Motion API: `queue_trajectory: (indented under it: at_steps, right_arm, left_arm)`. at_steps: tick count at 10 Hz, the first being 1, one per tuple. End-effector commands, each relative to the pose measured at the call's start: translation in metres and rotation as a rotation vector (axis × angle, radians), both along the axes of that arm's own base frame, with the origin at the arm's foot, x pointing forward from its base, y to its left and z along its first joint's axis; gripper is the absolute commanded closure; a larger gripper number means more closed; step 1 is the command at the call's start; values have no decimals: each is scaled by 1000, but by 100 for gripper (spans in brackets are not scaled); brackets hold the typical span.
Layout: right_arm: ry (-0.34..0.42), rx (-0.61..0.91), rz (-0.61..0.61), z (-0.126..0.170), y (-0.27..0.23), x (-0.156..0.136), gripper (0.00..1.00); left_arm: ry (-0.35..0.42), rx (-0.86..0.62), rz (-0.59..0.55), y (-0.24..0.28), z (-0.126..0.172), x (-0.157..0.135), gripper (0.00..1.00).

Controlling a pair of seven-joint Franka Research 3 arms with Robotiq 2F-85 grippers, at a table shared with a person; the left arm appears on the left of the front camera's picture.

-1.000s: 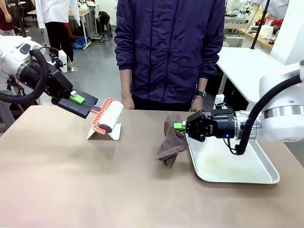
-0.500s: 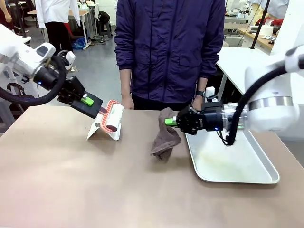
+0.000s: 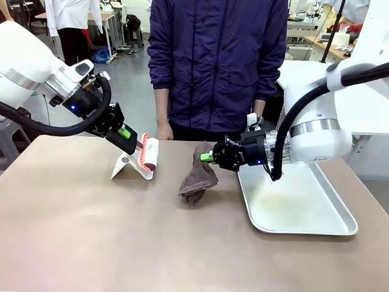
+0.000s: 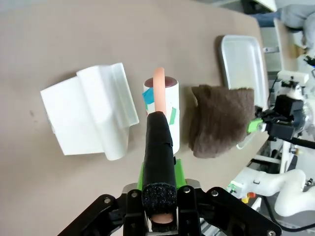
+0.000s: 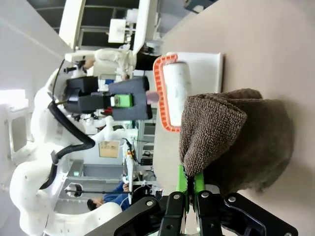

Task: Clean the surface of the table.
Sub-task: Return the Lint Roller and towel to their original positions.

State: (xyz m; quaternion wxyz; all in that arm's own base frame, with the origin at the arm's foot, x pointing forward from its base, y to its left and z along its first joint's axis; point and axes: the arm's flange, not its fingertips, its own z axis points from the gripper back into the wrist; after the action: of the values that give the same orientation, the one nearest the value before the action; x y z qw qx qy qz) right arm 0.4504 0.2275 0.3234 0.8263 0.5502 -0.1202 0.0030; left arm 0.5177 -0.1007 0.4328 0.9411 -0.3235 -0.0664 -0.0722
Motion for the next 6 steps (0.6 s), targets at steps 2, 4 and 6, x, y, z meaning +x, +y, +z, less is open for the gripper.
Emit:
queue_trajectory:
  at_steps: [2,4,6]
  right_arm:
    - [-27,-101,13,-14,6,19,94]
    - [-19,-147,191,-19,11,17,94]
    - [-96,-279,302,-13,16,14,94]
  left_arm:
    - [63,94,-22,-17,10,18,78]
    - [72,121,-15,-30,6,29,78]
    - [70,161,4,-43,3,38,78]
